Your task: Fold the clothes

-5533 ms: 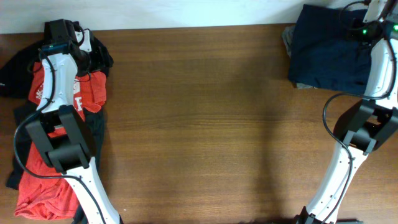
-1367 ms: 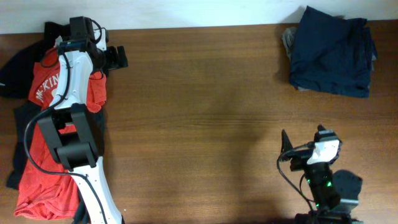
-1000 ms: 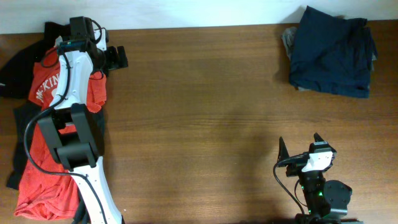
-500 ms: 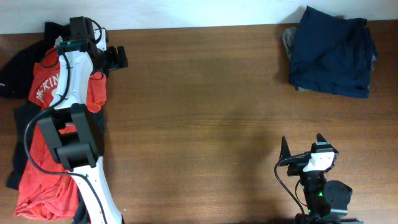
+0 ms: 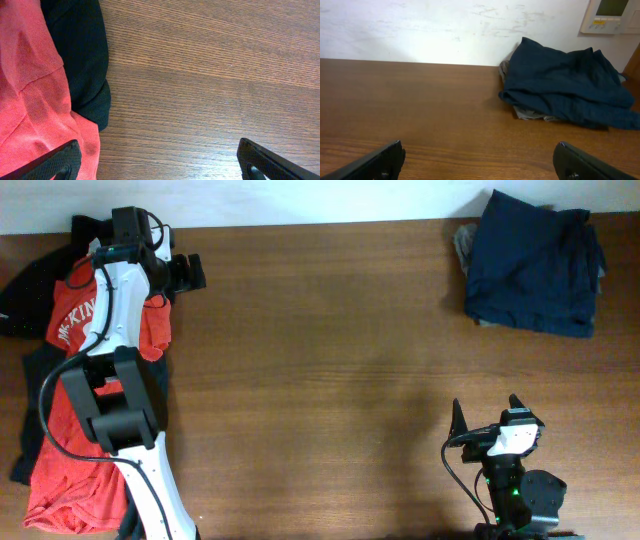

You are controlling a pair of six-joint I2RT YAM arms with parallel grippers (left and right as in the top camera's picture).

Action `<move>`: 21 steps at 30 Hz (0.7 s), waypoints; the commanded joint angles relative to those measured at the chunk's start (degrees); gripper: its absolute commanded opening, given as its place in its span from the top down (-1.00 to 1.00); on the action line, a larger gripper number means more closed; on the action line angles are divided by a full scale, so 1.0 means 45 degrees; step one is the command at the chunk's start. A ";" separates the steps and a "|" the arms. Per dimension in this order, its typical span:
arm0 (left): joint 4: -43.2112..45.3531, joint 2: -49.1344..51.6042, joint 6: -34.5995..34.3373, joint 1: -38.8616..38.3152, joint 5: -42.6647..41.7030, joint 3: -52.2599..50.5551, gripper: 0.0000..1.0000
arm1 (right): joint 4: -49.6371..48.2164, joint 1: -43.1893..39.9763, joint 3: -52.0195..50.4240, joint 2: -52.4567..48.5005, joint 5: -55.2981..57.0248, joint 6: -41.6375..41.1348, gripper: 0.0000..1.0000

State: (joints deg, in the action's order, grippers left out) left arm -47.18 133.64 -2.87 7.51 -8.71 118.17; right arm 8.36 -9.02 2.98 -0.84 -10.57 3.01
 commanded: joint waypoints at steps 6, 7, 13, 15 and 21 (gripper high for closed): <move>-0.0384 -0.1603 -0.0029 -0.0083 0.0568 -0.0010 -0.98 | -0.0034 -0.0083 -0.0141 0.0097 0.0155 -0.0107 -0.97; -0.0437 -0.2011 0.0010 -0.0170 0.0651 -0.0010 -0.98 | -0.0034 -0.0083 -0.0141 0.0097 0.0155 -0.0107 -0.97; -0.0578 -0.5085 0.0826 -0.0408 0.1569 -0.0015 -0.99 | -0.0034 -0.0083 -0.0141 0.0097 0.0155 -0.0107 -0.98; -0.0539 -0.5892 0.1117 -0.0413 0.1549 -0.0015 -0.99 | -0.0034 -0.0083 -0.0141 0.0097 0.0155 -0.0107 -0.97; 0.1472 -0.9952 0.2011 -0.0408 0.1088 -0.3070 -0.98 | -0.0034 -0.0083 -0.0141 0.0097 0.0155 -0.0107 -0.98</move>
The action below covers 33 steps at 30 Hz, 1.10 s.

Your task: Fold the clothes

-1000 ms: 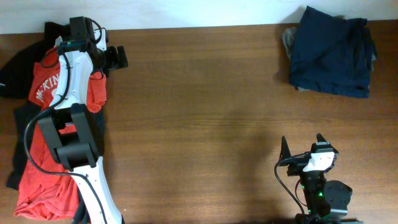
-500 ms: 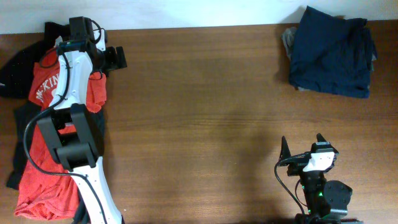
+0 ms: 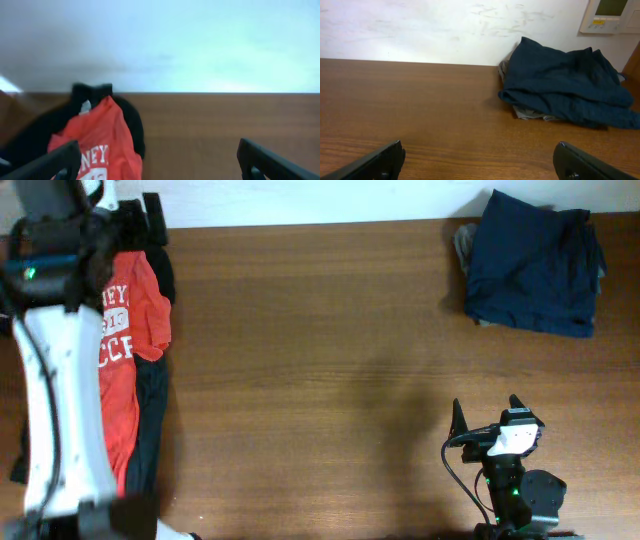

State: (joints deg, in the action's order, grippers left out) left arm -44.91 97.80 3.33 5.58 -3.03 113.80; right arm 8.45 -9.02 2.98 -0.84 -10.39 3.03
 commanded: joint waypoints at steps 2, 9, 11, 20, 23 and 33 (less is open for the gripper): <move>0.2817 -0.4367 0.0622 0.0097 -0.0180 -0.5173 -0.98 | -0.0053 -0.0083 -0.0141 0.0097 0.0117 -0.0112 -0.97; 0.5246 -0.9923 0.0617 0.0092 -0.0840 -1.2201 -0.99 | -0.0053 -0.0083 -0.0141 0.0097 0.0117 -0.0112 -0.97; 0.6149 -1.1239 0.0617 0.0092 -0.1282 -1.4032 -0.98 | -0.0053 -0.0083 -0.0141 0.0097 0.0117 -0.0112 -0.97; 1.0749 -1.4751 0.0612 0.0087 -0.2200 -2.0186 -0.98 | -0.0053 -0.0083 -0.0141 0.0097 0.0117 -0.0112 -0.98; 1.1735 -1.5334 0.0612 0.0087 -0.2302 -2.1464 -0.98 | -0.0053 -0.0083 -0.0141 0.0097 0.0117 -0.0112 -0.98; 1.5106 -1.7384 0.0622 0.0039 -0.2433 -2.5169 -0.98 | -0.0053 -0.0083 -0.0141 0.0097 0.0117 -0.0112 -0.97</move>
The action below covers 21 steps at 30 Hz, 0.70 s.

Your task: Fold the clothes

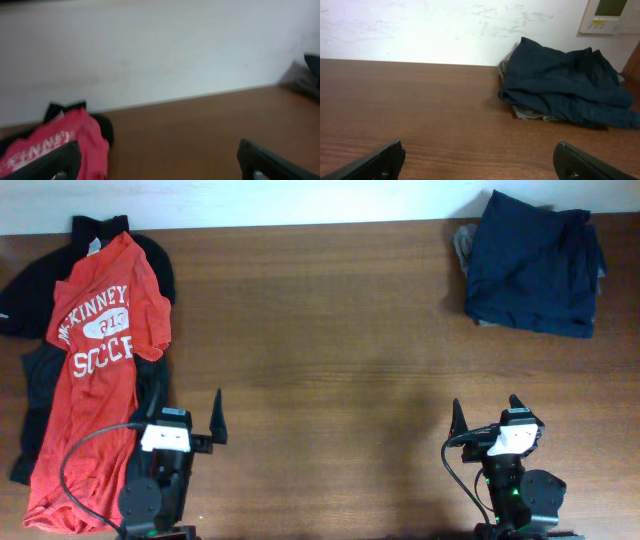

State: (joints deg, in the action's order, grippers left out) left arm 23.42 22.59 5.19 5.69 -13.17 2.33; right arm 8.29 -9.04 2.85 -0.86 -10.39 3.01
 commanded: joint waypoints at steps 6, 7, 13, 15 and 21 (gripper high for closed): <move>-0.3021 -0.2195 0.0214 -0.0005 -0.0117 -0.0403 -0.98 | -0.0019 -0.0078 -0.0112 0.0102 0.0117 -0.0107 -0.97; -0.3463 -0.2404 0.0209 -0.0005 -0.0107 -0.0403 -0.98 | -0.0019 -0.0078 -0.0112 0.0102 0.0117 -0.0107 -0.97; -0.6023 -0.4255 0.0209 -0.0005 0.0374 -0.0403 -0.99 | -0.0019 -0.0078 -0.0112 0.0102 0.0117 -0.0107 -0.97; -0.6033 -0.4716 0.0204 -0.0005 0.0452 -0.0403 -0.98 | -0.0019 -0.0078 -0.0112 0.0102 0.0117 -0.0107 -0.98; -0.5994 -0.4959 0.0204 -0.0005 0.0452 -0.0403 -0.98 | -0.0019 -0.0078 -0.0112 0.0102 0.0117 -0.0107 -0.97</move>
